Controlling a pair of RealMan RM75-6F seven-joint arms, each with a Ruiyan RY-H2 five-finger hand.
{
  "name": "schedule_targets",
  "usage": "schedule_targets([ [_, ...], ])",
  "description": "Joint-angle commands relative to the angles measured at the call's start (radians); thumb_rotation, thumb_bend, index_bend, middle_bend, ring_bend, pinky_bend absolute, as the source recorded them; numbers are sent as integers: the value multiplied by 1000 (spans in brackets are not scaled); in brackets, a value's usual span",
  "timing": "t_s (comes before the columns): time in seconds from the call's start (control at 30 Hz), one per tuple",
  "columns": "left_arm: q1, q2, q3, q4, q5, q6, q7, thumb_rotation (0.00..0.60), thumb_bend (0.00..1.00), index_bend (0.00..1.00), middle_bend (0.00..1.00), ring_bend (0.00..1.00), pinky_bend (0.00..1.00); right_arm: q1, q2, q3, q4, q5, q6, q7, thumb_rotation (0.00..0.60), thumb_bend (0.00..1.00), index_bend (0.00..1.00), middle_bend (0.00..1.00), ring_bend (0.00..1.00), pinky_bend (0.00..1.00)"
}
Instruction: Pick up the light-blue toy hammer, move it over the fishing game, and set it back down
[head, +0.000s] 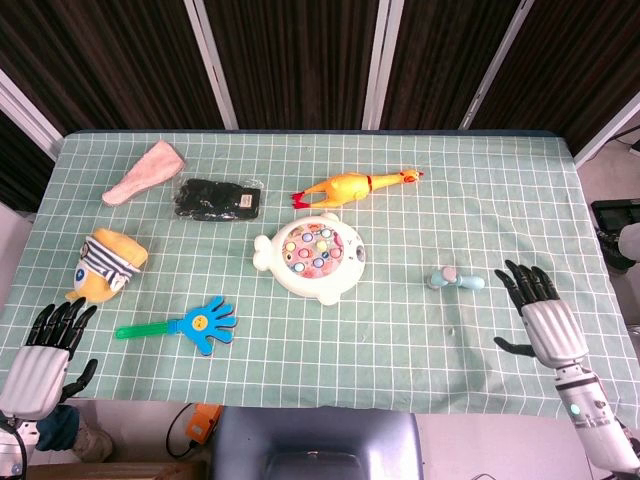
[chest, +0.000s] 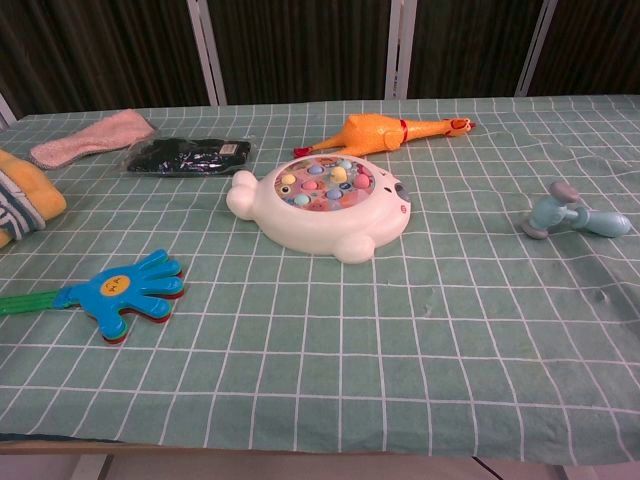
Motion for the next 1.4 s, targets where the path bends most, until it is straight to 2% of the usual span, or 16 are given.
schedule_targets([
  [0.03,7,-1,-4,-4,-2,14,9,600,361,0,0,0,30,132,-22,65,107,98,-202,45,600,201,58,0,0,0],
  [0.17,14,-4,-5,-13,-16,14,26,600,363,0,0,0,31,203,-55,89,174,138,-293,58,600,221,231,0,0,0],
  [0.37,13,1,-2,-31,-21,0,41,600,374,0,0,0,31,246,-180,93,315,131,-302,199,600,410,601,0,0,0],
  [0.43,16,3,-1,-34,-16,7,42,600,380,0,0,0,31,254,-217,86,371,124,-304,243,600,442,638,0,0,0],
  [0.6,17,6,1,-37,-16,4,39,600,381,0,0,0,32,276,-267,65,474,113,-336,320,600,466,641,0,0,0],
  [0.87,13,8,0,-41,-22,-9,40,600,392,0,0,0,33,292,-304,40,551,110,-367,357,600,498,610,0,0,0],
  [1.4,9,9,-3,-49,-38,-28,50,600,392,0,0,0,34,309,-334,29,578,118,-367,345,600,498,608,0,0,0],
])
